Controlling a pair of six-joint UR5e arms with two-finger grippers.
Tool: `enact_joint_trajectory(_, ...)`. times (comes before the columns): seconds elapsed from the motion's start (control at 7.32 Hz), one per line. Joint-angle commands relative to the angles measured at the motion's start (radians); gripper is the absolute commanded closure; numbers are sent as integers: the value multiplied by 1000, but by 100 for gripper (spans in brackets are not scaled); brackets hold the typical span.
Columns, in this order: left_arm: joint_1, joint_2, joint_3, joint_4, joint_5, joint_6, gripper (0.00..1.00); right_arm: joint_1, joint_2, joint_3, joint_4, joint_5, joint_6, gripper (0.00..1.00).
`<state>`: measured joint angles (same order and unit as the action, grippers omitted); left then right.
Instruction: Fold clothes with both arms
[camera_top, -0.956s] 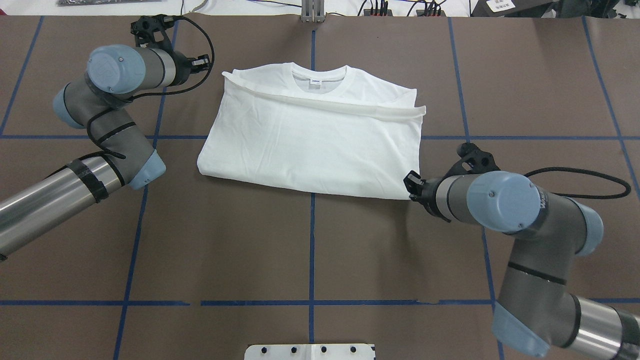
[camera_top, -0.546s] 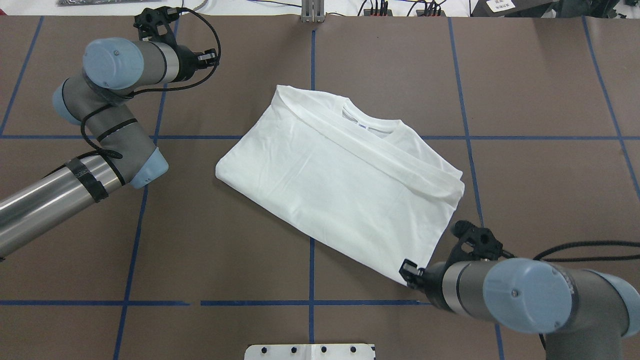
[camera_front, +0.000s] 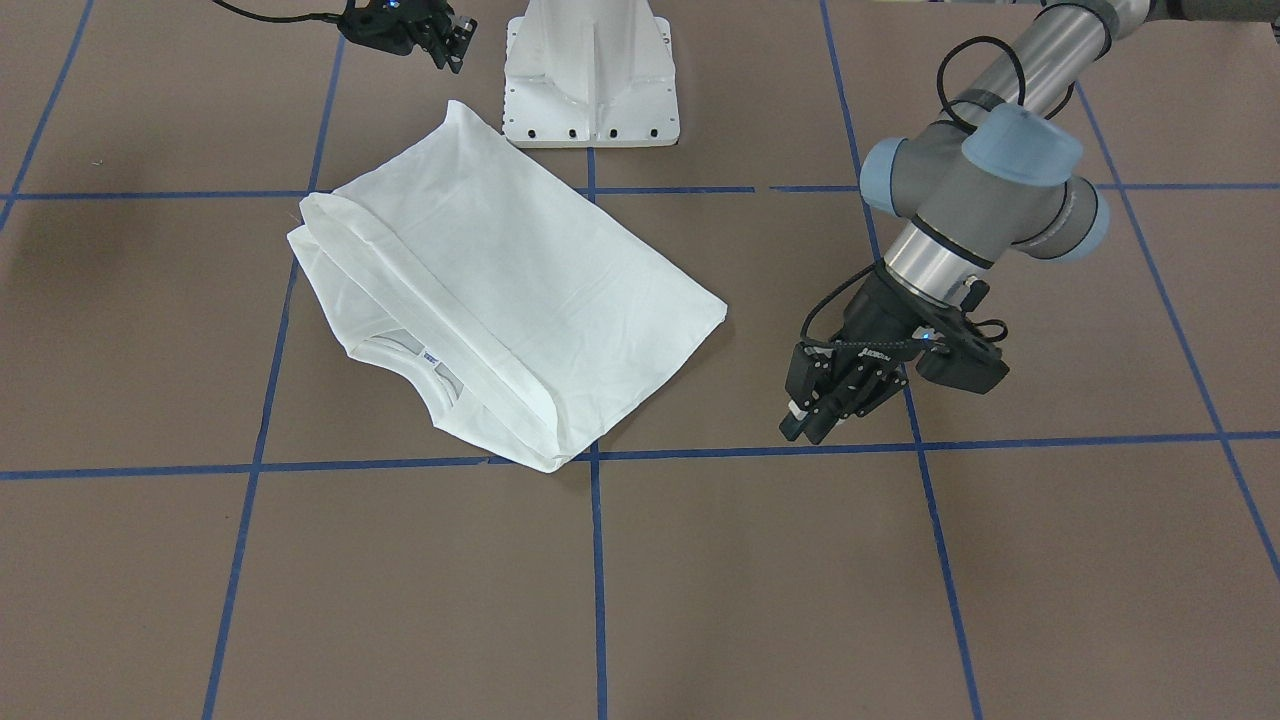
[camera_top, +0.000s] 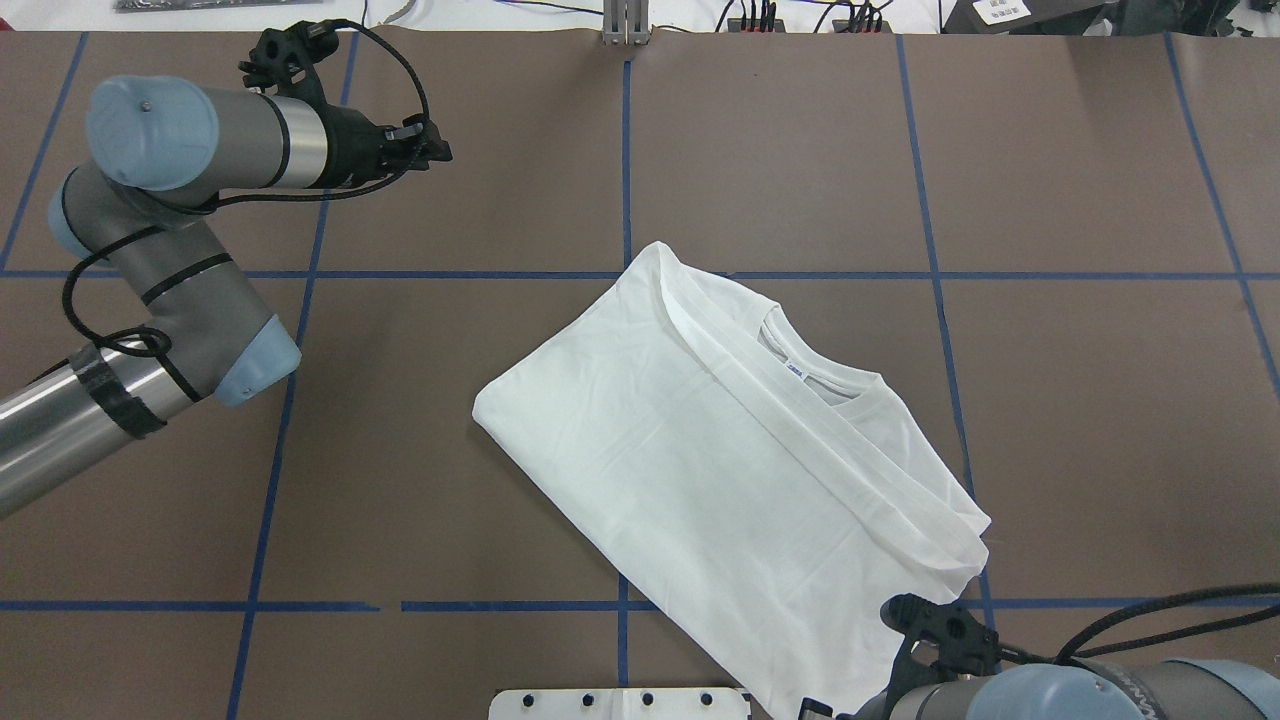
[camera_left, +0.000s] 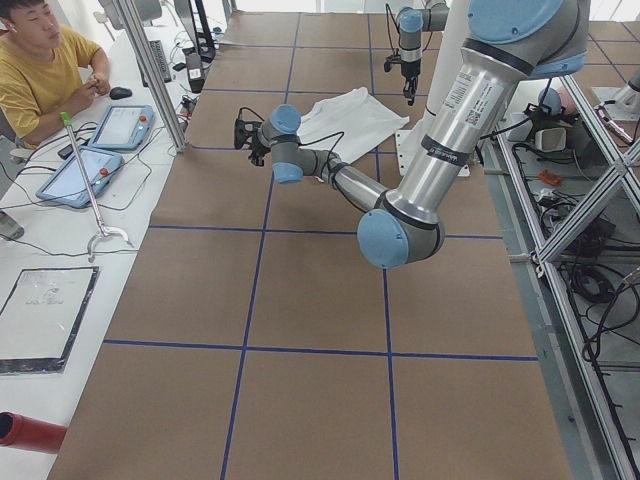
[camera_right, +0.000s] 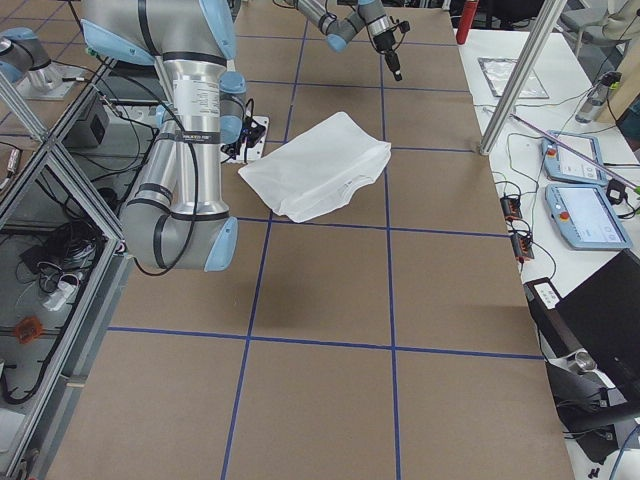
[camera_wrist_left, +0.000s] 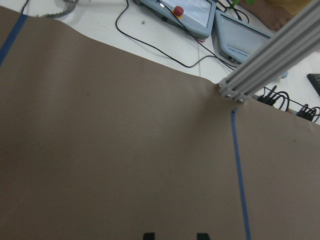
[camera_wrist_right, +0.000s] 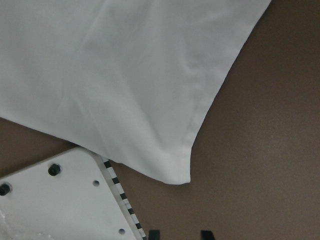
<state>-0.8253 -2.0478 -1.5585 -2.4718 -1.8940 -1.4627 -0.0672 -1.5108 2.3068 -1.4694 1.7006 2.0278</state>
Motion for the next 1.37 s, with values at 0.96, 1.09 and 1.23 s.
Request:
enact_joint_trajectory(0.96, 403, 115, -229, 375, 194, -332, 35, 469, 136, -194, 15, -1, -87, 0)
enact_joint_trajectory(1.09, 411, 104, -203, 384, 194, -332, 35, 471, 136, -207, 17, -1, -93, 0)
enact_joint_trajectory(1.23, 413, 100, -189, 384, 194, -331, 36, 475, 136, -208, 15, -1, -95, 0)
